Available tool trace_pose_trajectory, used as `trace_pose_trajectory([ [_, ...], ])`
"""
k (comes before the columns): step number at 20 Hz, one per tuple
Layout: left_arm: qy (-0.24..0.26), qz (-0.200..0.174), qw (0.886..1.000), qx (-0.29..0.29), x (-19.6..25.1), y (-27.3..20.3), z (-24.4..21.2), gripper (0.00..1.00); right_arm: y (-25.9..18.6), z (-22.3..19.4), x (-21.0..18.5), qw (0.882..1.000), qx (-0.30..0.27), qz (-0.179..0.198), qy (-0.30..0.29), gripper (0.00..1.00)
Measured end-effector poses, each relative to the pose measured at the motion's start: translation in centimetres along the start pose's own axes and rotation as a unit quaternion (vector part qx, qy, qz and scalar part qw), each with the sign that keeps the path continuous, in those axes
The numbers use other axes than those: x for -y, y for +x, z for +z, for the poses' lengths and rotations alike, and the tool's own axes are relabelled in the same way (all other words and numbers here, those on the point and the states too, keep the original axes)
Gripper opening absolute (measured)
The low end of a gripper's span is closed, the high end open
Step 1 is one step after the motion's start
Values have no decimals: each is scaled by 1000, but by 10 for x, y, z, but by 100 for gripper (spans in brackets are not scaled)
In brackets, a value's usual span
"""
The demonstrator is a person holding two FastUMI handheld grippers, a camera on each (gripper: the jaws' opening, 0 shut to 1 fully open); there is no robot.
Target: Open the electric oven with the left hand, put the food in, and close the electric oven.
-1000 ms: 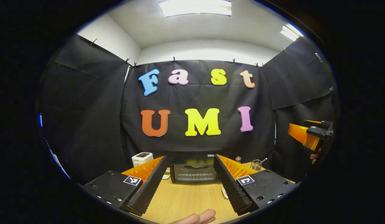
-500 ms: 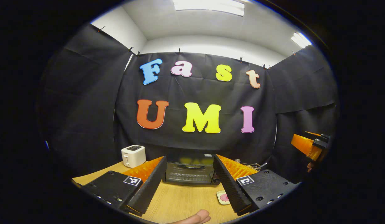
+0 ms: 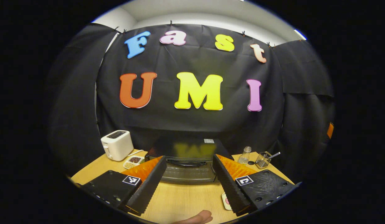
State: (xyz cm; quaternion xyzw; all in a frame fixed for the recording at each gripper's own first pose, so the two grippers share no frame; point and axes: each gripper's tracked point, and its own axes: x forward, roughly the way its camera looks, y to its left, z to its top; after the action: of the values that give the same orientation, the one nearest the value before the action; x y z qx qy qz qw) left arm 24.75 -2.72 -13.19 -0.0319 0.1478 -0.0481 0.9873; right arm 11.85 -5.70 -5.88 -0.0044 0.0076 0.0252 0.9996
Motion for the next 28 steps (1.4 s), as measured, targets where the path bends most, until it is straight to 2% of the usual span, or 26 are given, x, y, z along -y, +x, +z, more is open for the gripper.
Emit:
trace_pose_trajectory([
  [5,18,27,996,-85,-16,85,-35,95,0,-13,49,1000,6,-31,3,100],
  [8,15,21,991,-131,-13,110,-59,95,-2,-21,72,999,5,-41,2,100],
  [9,16,29,990,-135,-15,114,-62,95,-1,-22,79,999,5,-46,3,100],
  [12,20,19,989,-143,-6,127,-67,96,-1,-34,96,998,-3,-58,4,100],
  [13,16,24,987,-158,-7,129,-74,84,-2,-36,99,998,-4,-63,3,100],
  [14,31,35,988,-148,-13,134,-70,87,-2,-36,105,997,0,-72,-1,100],
  [15,39,40,986,-155,-17,136,-72,98,-2,-35,110,997,4,-80,-5,99],
  [19,42,30,986,-156,-13,137,-73,95,-8,-32,115,995,9,-94,-15,100],
  [28,49,19,989,-139,-13,101,-88,95,-22,-22,90,997,6,-77,-18,99],
])
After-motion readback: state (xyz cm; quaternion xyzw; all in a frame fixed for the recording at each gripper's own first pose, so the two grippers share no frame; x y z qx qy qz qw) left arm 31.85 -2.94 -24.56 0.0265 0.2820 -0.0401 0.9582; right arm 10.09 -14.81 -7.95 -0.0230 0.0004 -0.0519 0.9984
